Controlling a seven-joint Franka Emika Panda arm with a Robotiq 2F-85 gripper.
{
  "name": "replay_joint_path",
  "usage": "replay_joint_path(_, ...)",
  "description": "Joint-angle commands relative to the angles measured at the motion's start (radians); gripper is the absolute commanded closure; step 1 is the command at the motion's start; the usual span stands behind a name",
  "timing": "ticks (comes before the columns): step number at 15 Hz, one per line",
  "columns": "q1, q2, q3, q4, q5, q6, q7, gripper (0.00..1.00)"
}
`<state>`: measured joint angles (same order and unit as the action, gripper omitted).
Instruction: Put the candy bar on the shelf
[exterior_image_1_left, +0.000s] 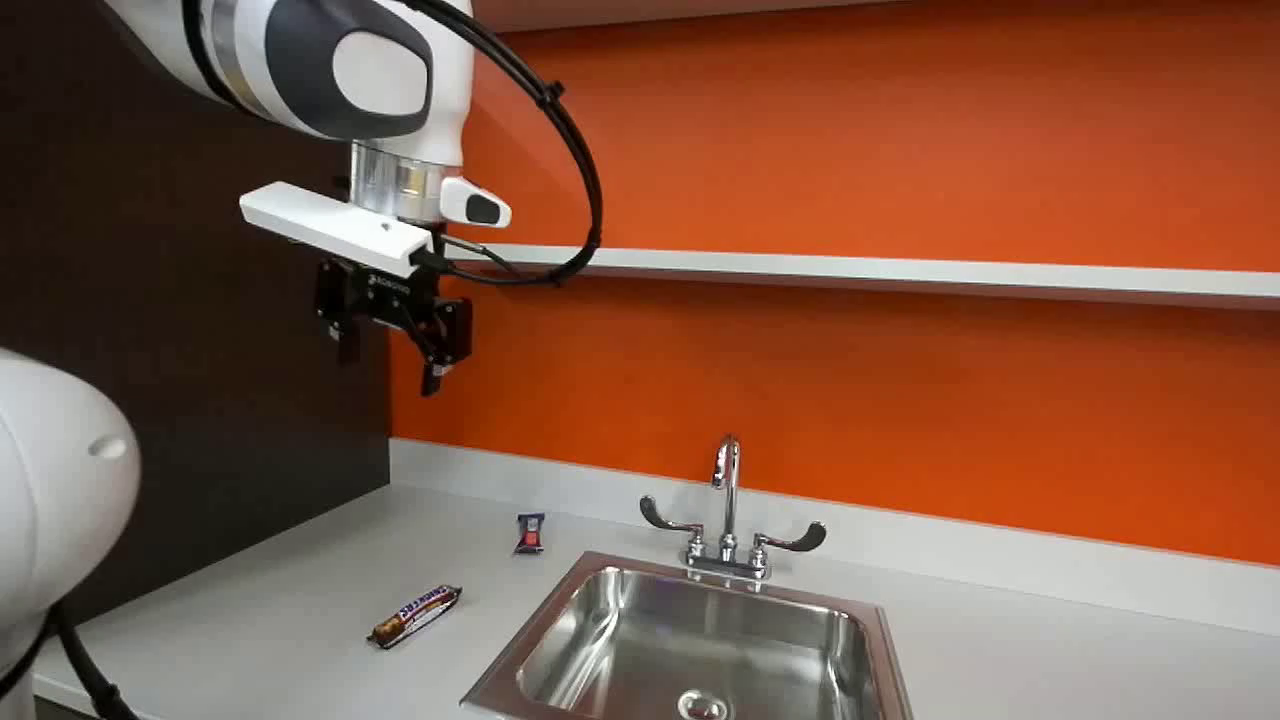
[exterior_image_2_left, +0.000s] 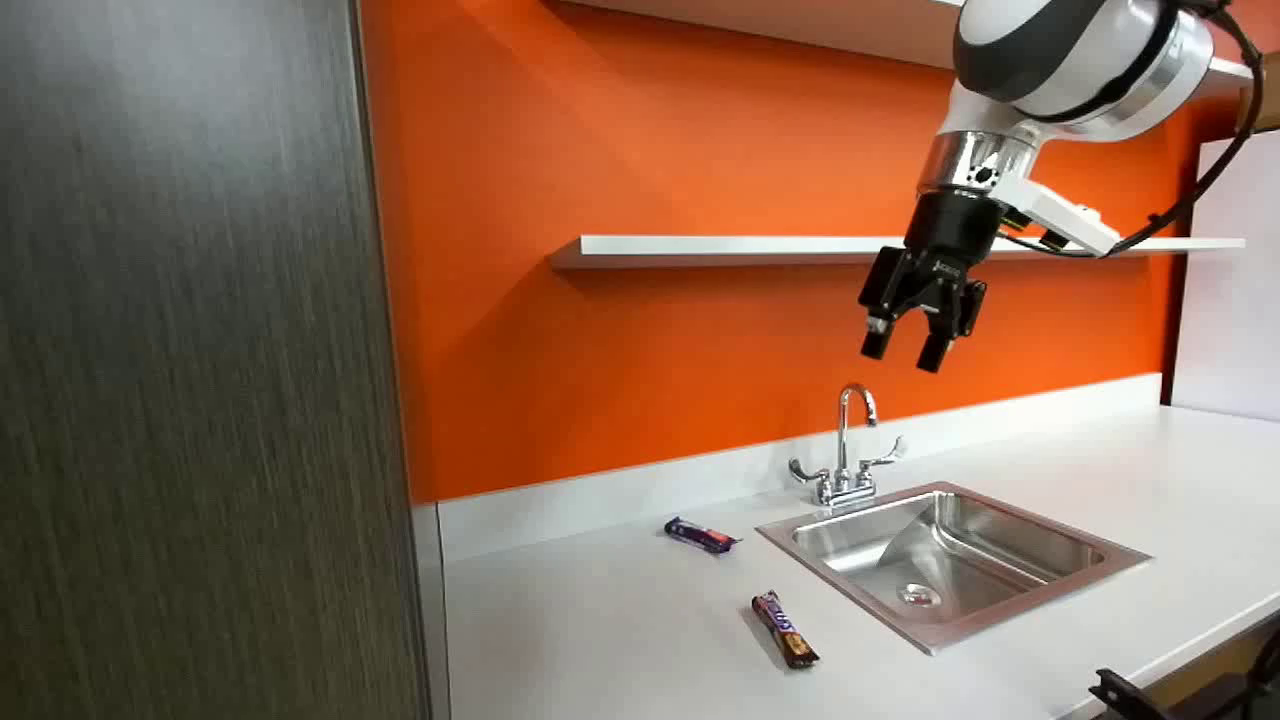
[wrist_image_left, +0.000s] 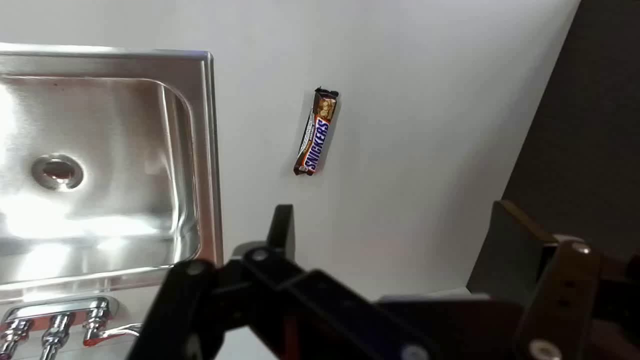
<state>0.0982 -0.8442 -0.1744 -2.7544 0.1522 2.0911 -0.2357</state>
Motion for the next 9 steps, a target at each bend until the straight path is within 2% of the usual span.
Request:
replay_joint_path(1, -0.014, 0.003, 0.012, 0.003, 0.011, -0.005, -0.009, 0.0)
replay_joint_path(9, -0.022, 0.189, 0.155, 0.0, -0.034, 0.153, 0.132, 0.0)
